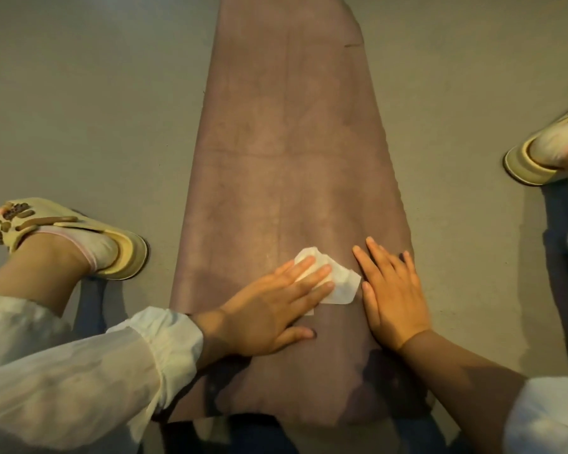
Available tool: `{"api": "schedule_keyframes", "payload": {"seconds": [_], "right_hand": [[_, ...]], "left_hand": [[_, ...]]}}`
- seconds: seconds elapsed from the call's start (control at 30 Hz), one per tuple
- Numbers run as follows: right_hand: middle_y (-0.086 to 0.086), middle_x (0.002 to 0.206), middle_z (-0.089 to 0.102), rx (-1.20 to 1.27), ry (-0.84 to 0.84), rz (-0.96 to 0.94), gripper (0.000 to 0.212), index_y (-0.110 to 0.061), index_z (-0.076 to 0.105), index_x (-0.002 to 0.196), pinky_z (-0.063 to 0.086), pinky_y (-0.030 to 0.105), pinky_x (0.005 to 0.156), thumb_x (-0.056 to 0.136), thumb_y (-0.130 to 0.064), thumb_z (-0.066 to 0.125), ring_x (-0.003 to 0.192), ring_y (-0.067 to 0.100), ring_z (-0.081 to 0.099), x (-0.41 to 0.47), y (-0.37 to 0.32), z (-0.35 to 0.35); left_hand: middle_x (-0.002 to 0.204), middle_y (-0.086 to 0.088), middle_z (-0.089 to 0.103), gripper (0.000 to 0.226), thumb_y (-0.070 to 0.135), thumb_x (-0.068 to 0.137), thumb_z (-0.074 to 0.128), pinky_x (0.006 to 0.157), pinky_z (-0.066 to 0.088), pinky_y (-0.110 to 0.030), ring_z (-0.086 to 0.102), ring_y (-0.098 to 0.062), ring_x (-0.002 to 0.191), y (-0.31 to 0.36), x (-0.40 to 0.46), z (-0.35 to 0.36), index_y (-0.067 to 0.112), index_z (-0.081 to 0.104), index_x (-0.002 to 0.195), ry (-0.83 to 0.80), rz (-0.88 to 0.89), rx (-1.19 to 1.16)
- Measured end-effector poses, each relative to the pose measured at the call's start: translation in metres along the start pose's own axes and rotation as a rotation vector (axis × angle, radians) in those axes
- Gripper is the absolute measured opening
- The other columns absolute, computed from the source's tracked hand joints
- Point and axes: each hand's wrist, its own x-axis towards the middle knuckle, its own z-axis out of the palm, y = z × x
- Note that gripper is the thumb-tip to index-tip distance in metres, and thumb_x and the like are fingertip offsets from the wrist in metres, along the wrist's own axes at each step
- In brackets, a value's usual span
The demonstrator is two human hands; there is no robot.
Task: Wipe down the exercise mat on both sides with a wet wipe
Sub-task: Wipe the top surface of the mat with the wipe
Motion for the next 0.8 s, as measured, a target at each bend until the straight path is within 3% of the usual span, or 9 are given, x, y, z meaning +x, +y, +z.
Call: {"api": "schedule_keyframes", "payload": {"seconds": [0.1, 0.27, 0.4, 0.53, 0.63, 0.8], "right_hand": [[0.018, 0.136, 0.051, 0.008, 0.024, -0.013, 0.053, -0.009, 0.051, 0.133, 0.025, 0.058, 0.102, 0.087, -0.027, 0.032, 0.114, 0.035, 0.058, 0.001, 0.001, 0.001], [0.019, 0.134, 0.053, 0.045, 0.056, -0.031, 0.052, -0.008, 0.053, 0.132, 0.026, 0.059, 0.101, 0.086, -0.025, 0.036, 0.113, 0.036, 0.058, 0.001, 0.003, 0.002], [0.018, 0.135, 0.052, 0.081, 0.054, -0.029, 0.052, -0.011, 0.053, 0.131, 0.025, 0.058, 0.103, 0.084, -0.025, 0.038, 0.114, 0.035, 0.057, 0.002, 0.005, 0.003], [0.015, 0.137, 0.05, 0.043, 0.016, -0.053, 0.052, -0.017, 0.043, 0.135, 0.026, 0.06, 0.102, 0.086, -0.029, 0.036, 0.117, 0.031, 0.056, 0.004, 0.006, 0.004], [0.014, 0.136, 0.052, 0.011, 0.014, -0.056, 0.053, -0.016, 0.047, 0.135, 0.028, 0.058, 0.101, 0.085, -0.03, 0.036, 0.117, 0.03, 0.057, 0.004, 0.007, 0.002], [0.014, 0.139, 0.049, 0.094, 0.023, -0.044, 0.053, -0.014, 0.048, 0.136, 0.024, 0.057, 0.104, 0.087, -0.027, 0.037, 0.118, 0.032, 0.055, 0.001, 0.005, 0.0]], "left_hand": [[0.153, -0.013, 0.023, 0.064, 0.047, 0.094, 0.027, 0.111, 0.012, -0.046, 0.012, -0.03, 0.141, -0.023, 0.017, -0.003, 0.011, 0.025, 0.147, 0.004, -0.079, -0.027], [0.156, -0.009, -0.004, 0.06, 0.043, 0.1, 0.024, 0.115, -0.003, -0.033, -0.005, -0.028, 0.144, -0.084, 0.083, -0.009, 0.015, 0.001, 0.148, 0.028, -0.371, -0.065], [0.158, -0.008, -0.006, 0.059, 0.039, 0.102, 0.019, 0.115, -0.004, -0.038, -0.007, -0.025, 0.145, -0.147, 0.142, -0.024, 0.013, -0.001, 0.15, 0.041, -0.681, -0.205], [0.158, -0.005, -0.006, 0.057, 0.042, 0.101, 0.013, 0.115, -0.006, -0.039, -0.009, -0.025, 0.145, -0.177, 0.179, -0.029, 0.016, -0.001, 0.151, 0.059, -0.865, -0.365], [0.159, -0.004, -0.004, 0.056, 0.04, 0.102, 0.013, 0.116, -0.005, -0.038, -0.009, -0.026, 0.145, -0.171, 0.184, -0.031, 0.015, 0.001, 0.151, 0.133, -0.846, -0.35], [0.158, -0.007, -0.002, 0.053, 0.031, 0.103, 0.022, 0.114, -0.005, -0.032, -0.005, -0.025, 0.145, -0.116, 0.157, -0.029, 0.011, 0.006, 0.15, 0.153, -0.579, -0.352]]}}
